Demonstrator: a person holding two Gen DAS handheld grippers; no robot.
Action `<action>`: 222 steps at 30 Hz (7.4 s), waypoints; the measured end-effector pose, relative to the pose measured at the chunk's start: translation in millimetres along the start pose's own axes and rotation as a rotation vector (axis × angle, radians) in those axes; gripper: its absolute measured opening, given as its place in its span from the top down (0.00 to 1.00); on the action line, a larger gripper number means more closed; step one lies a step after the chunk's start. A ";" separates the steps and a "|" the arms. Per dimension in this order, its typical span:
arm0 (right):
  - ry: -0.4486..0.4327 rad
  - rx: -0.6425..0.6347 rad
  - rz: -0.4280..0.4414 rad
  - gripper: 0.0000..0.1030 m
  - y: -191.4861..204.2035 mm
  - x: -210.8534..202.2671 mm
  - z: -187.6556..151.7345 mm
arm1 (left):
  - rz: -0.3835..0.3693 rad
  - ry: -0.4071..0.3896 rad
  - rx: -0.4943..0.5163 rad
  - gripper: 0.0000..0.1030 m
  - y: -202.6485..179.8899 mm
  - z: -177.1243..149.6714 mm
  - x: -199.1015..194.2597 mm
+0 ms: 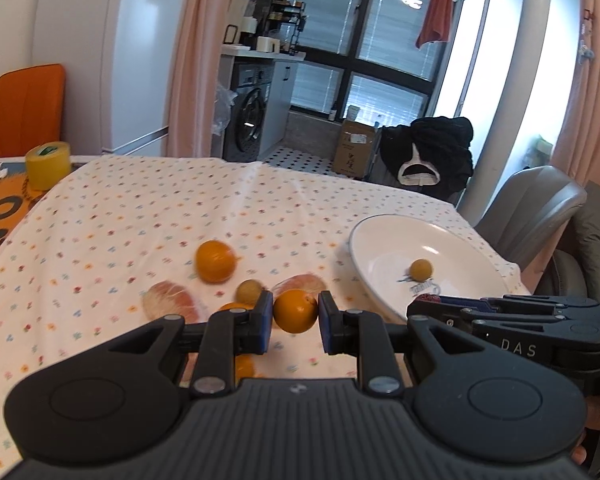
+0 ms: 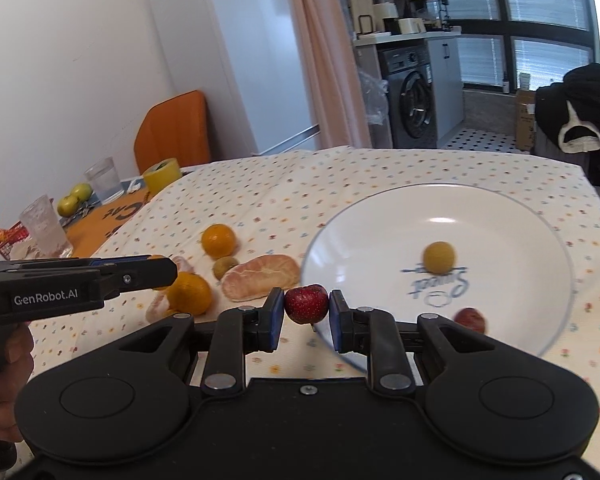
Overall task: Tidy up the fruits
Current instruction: 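Carry both fruits over the white plate and open both tools to release, then move both open tools back from the plate toward the remaining fruit, then close the right tool around the large orange while the left tool approaches a pomelo segment, then grasp the peeled pomelo segment with the left tool while the right tool lifts the large orange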
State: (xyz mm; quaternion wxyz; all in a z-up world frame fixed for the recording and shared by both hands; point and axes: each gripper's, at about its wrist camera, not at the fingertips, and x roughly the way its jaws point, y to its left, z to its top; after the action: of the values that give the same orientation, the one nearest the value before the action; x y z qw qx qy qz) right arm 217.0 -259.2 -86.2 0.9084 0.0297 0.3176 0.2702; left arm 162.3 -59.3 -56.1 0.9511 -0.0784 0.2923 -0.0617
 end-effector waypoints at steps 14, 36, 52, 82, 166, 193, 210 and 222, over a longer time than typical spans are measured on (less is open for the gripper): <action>-0.062 0.095 -0.122 0.78 -55.0 -32.5 -13.1 | -0.076 0.025 0.044 0.78 -42.2 -0.1 25.2; -0.080 0.122 -0.180 0.78 -83.2 -36.7 -20.3 | -0.113 0.082 0.097 0.76 -84.4 0.1 63.8; -0.085 0.112 -0.174 0.75 -76.5 -27.9 -17.6 | -0.025 0.070 0.064 0.58 -58.2 2.1 46.1; -0.090 0.043 -0.123 0.14 -23.3 -27.6 -15.0 | 0.145 -0.005 -0.048 0.15 7.3 -5.1 -1.6; 0.084 -0.035 0.119 0.62 63.5 70.6 3.1 | 0.174 0.063 -0.108 0.16 85.4 -15.8 20.0; 0.078 -0.031 0.078 0.61 59.0 68.4 -3.5 | 0.229 0.096 -0.077 0.32 94.5 -20.6 33.6; 0.102 -0.029 0.098 0.58 62.9 77.9 -6.2 | 0.184 0.086 -0.051 0.55 86.0 -12.0 51.3; 0.100 -0.027 0.103 0.60 60.8 76.0 -8.3 | 0.205 0.099 -0.019 0.62 86.4 -9.9 54.5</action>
State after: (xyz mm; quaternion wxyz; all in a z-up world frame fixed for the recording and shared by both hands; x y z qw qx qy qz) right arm 232.9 -169.7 -121.8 0.8768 0.0201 0.3567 0.3219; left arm 207.7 15.4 -109.9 0.9360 -0.0540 0.3461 0.0350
